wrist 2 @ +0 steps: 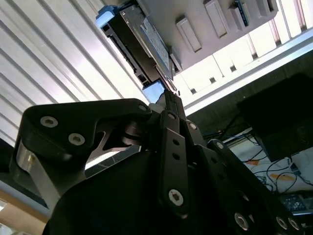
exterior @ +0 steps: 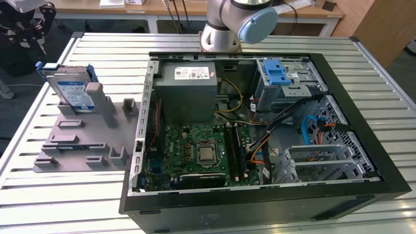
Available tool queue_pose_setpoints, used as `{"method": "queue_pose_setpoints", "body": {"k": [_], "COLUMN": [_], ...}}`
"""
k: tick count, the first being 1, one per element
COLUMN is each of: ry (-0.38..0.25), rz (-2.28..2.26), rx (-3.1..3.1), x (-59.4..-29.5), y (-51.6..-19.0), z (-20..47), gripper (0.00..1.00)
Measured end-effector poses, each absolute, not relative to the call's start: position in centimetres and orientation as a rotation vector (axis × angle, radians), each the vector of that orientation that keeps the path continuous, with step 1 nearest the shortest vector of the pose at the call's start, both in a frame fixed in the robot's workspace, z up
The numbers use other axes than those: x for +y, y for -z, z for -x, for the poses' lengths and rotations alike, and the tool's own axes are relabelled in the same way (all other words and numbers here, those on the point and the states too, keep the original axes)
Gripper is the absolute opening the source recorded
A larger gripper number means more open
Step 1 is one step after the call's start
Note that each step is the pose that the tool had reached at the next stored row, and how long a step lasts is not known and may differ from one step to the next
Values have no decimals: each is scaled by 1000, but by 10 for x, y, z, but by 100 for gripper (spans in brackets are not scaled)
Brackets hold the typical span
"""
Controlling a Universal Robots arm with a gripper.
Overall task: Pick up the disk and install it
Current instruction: 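Pick up the disk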
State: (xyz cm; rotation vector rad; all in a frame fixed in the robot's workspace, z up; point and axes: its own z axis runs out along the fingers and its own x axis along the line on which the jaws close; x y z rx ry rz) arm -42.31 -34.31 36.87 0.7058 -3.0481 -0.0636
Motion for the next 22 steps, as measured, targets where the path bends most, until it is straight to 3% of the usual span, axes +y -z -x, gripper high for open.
{"method": "queue_pose_setpoints", "body": {"k": [6, 9, 13, 14, 21, 22], "ry": [63, 62, 61, 61, 59, 59], "rz": [-842, -911, -1004, -1023, -1153, -1166], "rx": [-3012, -2990, -2959, -2953, -2902, -2897], "x": [-343, -343, -343, -343, -343, -343], "y": [-368, -368, -368, -368, -367, -367], "z": [423, 423, 423, 423, 423, 423], "gripper": [11, 24, 25, 31, 32, 38]}}
